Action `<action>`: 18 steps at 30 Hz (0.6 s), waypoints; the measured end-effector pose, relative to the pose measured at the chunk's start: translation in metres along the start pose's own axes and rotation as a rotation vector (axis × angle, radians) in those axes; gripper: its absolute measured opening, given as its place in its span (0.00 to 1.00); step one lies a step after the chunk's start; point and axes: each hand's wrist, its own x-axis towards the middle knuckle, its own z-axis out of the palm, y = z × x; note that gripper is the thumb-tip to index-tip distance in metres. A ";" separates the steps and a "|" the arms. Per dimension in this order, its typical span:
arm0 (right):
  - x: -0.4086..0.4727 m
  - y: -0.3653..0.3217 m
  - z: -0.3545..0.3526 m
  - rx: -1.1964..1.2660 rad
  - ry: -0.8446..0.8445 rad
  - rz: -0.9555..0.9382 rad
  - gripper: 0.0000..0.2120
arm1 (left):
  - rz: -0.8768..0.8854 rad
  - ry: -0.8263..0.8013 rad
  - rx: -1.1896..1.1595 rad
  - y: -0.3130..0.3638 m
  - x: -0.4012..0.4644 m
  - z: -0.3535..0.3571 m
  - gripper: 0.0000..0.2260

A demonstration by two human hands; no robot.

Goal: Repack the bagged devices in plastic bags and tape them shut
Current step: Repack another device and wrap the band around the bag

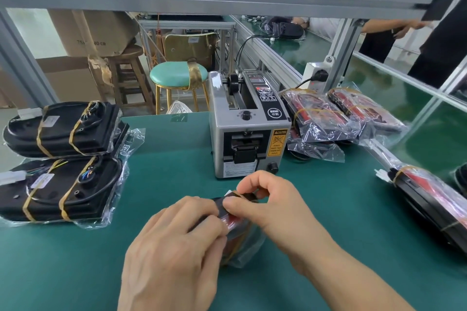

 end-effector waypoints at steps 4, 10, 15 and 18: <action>0.011 -0.001 -0.002 -0.007 -0.074 0.071 0.12 | -0.056 -0.006 0.024 0.000 0.000 -0.001 0.08; 0.014 0.003 -0.012 0.213 -0.170 0.100 0.05 | -0.078 -0.006 -0.010 0.001 -0.002 0.000 0.08; 0.009 0.005 -0.020 0.306 -0.268 0.060 0.04 | -0.105 -0.045 0.010 0.002 -0.001 0.000 0.12; 0.008 0.006 -0.022 0.287 -0.289 0.033 0.01 | -0.048 -0.107 0.074 0.003 0.004 0.000 0.19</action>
